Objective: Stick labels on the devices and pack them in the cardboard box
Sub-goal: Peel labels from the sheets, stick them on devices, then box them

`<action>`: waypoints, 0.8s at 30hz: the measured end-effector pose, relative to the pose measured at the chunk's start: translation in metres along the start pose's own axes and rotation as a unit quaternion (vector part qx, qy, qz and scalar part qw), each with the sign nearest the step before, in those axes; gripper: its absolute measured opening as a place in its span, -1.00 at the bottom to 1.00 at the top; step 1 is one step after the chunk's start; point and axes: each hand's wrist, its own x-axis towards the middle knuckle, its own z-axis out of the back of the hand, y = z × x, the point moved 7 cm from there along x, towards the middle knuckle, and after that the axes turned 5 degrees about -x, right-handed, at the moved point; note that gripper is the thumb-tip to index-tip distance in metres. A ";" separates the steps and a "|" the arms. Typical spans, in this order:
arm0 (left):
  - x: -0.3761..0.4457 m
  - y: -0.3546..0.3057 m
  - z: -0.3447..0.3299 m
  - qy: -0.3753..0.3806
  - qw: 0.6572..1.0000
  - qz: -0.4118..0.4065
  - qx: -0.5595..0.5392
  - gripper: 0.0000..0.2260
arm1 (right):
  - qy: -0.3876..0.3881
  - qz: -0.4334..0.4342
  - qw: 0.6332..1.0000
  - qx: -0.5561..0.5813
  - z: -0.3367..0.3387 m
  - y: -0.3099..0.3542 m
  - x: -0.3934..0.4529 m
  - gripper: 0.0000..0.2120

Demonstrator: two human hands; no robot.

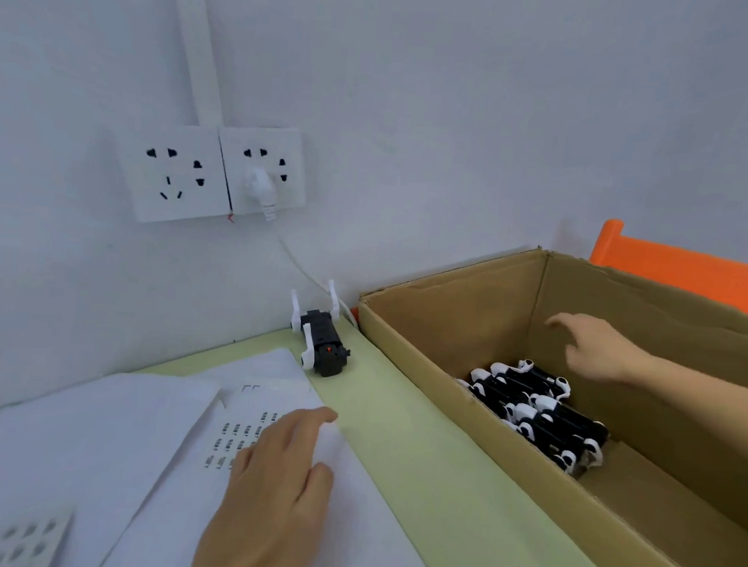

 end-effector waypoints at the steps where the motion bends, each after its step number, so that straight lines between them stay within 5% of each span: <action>1: -0.004 0.000 0.005 -0.021 0.996 0.007 -0.084 -0.57 | -0.072 0.029 0.997 0.028 0.021 0.022 -0.012 -0.51; 5: -0.015 0.010 0.031 -0.166 0.914 0.020 -0.370 -0.66 | -0.306 0.208 0.923 0.105 0.086 0.134 -0.107 -0.65; 8: -0.025 0.017 0.050 -0.281 0.843 -0.005 -0.460 -0.71 | -0.239 0.397 0.884 0.057 0.067 0.222 -0.197 -0.69; 10: -0.035 0.011 0.060 -0.334 0.825 -0.031 -0.454 -0.72 | -0.162 0.465 0.870 0.023 0.029 0.263 -0.243 -0.70; 13: -0.049 -0.005 0.065 -0.368 0.827 -0.059 -0.421 -0.68 | -0.094 0.483 0.870 -0.035 -0.021 0.289 -0.277 -0.63; 16: -0.054 -0.023 0.075 -0.370 0.821 -0.075 -0.427 -0.68 | -0.085 0.487 0.869 0.025 -0.032 0.297 -0.271 -0.54; 19: -0.056 -0.038 0.092 -0.361 0.827 -0.077 -0.423 -0.73 | -0.136 0.428 0.891 0.064 -0.021 0.313 -0.262 -0.56; 22: -0.062 -0.041 0.108 -0.278 0.888 -0.078 -0.359 -0.76 | -0.073 0.345 0.925 0.141 -0.026 0.307 -0.254 -0.63; 24: -0.074 -0.026 0.118 -0.199 0.944 -0.059 -0.256 -0.77 | -0.046 0.315 0.942 0.106 -0.022 0.301 -0.255 -0.51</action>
